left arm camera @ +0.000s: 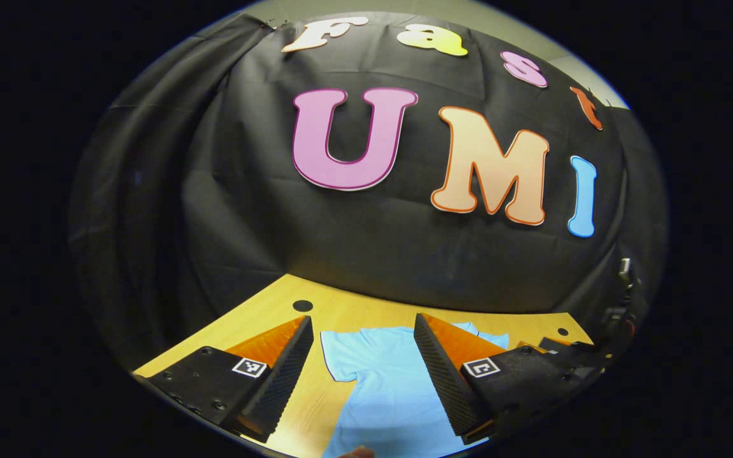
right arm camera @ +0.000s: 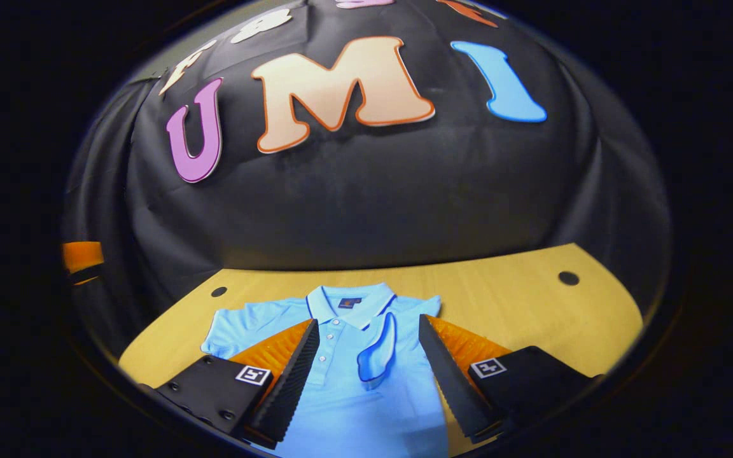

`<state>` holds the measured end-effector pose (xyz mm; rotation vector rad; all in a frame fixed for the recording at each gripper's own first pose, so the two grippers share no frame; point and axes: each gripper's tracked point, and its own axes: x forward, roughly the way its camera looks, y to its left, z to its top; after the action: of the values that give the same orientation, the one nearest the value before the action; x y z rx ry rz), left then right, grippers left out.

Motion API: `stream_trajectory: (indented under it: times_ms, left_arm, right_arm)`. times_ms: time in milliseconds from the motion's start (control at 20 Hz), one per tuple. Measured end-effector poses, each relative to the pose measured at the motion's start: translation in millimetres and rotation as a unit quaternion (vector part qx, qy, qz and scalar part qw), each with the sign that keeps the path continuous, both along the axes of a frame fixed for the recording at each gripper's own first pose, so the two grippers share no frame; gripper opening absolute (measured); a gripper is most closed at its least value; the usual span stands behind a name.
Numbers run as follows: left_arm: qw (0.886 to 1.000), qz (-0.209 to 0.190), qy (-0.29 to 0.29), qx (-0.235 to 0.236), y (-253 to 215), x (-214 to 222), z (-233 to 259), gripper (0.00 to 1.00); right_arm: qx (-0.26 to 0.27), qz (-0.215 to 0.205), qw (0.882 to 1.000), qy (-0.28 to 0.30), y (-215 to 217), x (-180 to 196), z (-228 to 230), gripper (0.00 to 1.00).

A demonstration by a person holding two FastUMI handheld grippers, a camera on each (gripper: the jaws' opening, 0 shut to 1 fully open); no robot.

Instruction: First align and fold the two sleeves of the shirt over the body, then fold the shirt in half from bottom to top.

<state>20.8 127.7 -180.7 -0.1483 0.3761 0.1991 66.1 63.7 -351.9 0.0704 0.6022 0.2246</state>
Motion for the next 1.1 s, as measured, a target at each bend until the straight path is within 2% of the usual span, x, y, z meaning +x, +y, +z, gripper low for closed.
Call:
stream_trajectory:
  times_ms: [50, 100, 400, 600, 700, 750, 800, 850, 900, 1100]
  left_arm:
    - [1.000, -0.002, 0.008, -0.003, 1.5, 5.3, -10.9, 0.95]
    - [1.000, -0.004, 0.014, -0.006, 3.4, 12.0, -22.1, 0.95]
    - [0.997, -0.018, 0.069, -0.011, 15.8, 49.2, -90.3, 0.95]
    - [0.994, -0.008, 0.102, -0.030, 25.8, 74.2, -140.3, 0.96]
    - [0.992, -0.003, 0.121, -0.023, 35.3, 80.2, -162.5, 0.95]
    - [0.991, -0.003, 0.129, -0.021, 39.0, 83.9, -174.7, 0.95]
    - [0.990, -0.002, 0.139, -0.020, 41.1, 85.1, -185.0, 0.96]
    - [0.989, -0.002, 0.149, -0.022, 41.7, 86.3, -195.6, 0.96]
    - [0.987, -0.002, 0.157, -0.024, 41.7, 87.2, -203.9, 0.95]
    - [0.983, 0.007, 0.184, -0.023, 47.1, 86.8, -237.4, 0.96]
  right_arm:
    - [-0.005, -0.003, 1.000, -0.007, -4.3, -8.0, 11.9, 0.94]
    - [-0.006, -0.009, 1.000, -0.010, -9.0, -16.4, 19.6, 0.98]
    - [-0.021, -0.058, 0.998, -0.010, -46.6, -63.8, 51.1, 0.98]
    - [-0.028, -0.081, 0.996, 0.016, -63.7, -105.9, 58.2, 0.98]
    - [-0.025, -0.093, 0.995, 0.024, -66.6, -121.7, 65.3, 0.98]
    - [-0.024, -0.096, 0.995, 0.030, -65.8, -128.0, 66.4, 0.93]
    - [-0.025, -0.095, 0.995, 0.033, -65.0, -132.5, 66.2, 0.98]
    - [-0.030, -0.091, 0.995, 0.035, -63.7, -135.9, 67.1, 0.93]
    - [-0.036, -0.086, 0.995, 0.038, -62.2, -138.0, 66.0, 0.98]
    - [-0.045, -0.070, 0.995, 0.046, -54.6, -148.3, 70.9, 0.98]
